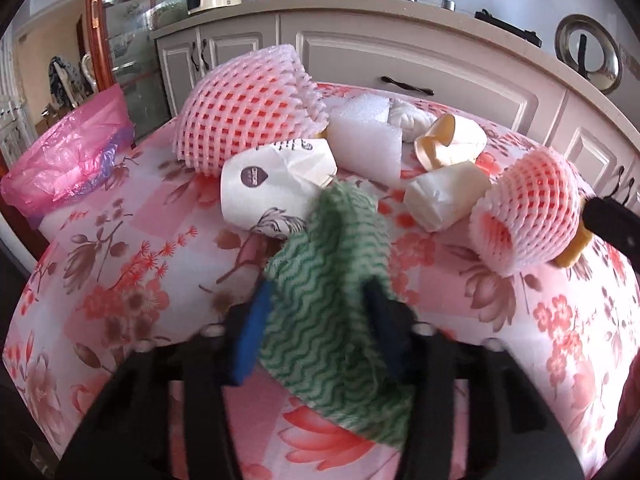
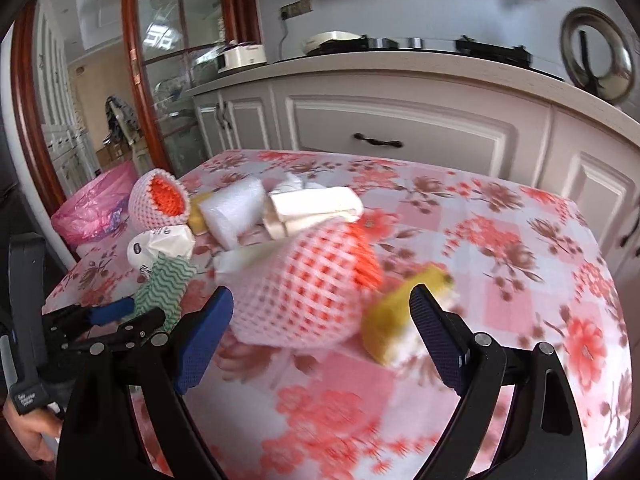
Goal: Collect trash
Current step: 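Grasp the green zigzag cloth with the left tool while the right tool grasps the pink foam net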
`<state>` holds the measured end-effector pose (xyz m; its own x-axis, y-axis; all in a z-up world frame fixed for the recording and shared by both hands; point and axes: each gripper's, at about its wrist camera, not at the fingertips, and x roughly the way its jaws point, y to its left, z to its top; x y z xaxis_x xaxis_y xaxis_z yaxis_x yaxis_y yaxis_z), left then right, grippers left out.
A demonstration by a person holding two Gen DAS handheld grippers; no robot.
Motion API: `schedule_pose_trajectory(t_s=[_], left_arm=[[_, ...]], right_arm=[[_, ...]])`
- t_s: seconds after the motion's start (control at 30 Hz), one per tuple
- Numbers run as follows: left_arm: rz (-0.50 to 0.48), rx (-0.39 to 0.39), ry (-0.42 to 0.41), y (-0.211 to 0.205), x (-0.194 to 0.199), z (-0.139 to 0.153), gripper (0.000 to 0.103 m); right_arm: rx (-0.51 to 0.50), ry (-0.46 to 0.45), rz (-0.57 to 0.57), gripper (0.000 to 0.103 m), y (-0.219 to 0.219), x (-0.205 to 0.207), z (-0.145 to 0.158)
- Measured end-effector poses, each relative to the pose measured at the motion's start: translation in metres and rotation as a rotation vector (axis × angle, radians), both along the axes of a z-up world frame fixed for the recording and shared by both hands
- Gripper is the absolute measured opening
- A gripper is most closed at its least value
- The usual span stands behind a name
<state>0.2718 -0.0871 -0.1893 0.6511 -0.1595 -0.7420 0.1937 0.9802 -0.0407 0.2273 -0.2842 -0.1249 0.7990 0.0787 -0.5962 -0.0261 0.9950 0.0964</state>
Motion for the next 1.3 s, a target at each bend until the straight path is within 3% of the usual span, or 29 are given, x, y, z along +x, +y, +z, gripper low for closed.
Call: schedule_pose_trajectory(t_s=[0.1, 0.23, 0.3, 0.47, 0.57, 1.3], left_arm=[[-0.016, 0.009, -0.012, 0.008, 0.0, 0.002, 0.01], [-0.026, -0.008, -0.036, 0.022, -0.007, 0.009, 0.005], [-0.026, -0.028, -0.044, 0.031, -0.012, 0.014, 0.005], [-0.016, -0.045, -0.086, 0.05, -0.027, 0.031, 0.005], [-0.003, -0.059, -0.107, 0.057, -0.033, 0.039, 0.005], [0.021, -0.072, -0.276, 0.073, -0.099, 0.098, 0.005]], right_arm=[[-0.015, 0.009, 0.02, 0.085, 0.012, 0.013, -0.003], [-0.05, 0.059, 0.014, 0.084, 0.021, 0.033, -0.015], [-0.06, 0.079, 0.006, 0.075, 0.022, 0.038, -0.021], [-0.097, 0.091, 0.003, 0.035, 0.027, 0.04, -0.026], [-0.099, 0.076, 0.012, 0.028, 0.03, 0.035, -0.023], [-0.097, -0.095, 0.129, 0.025, 0.076, -0.037, 0.044]])
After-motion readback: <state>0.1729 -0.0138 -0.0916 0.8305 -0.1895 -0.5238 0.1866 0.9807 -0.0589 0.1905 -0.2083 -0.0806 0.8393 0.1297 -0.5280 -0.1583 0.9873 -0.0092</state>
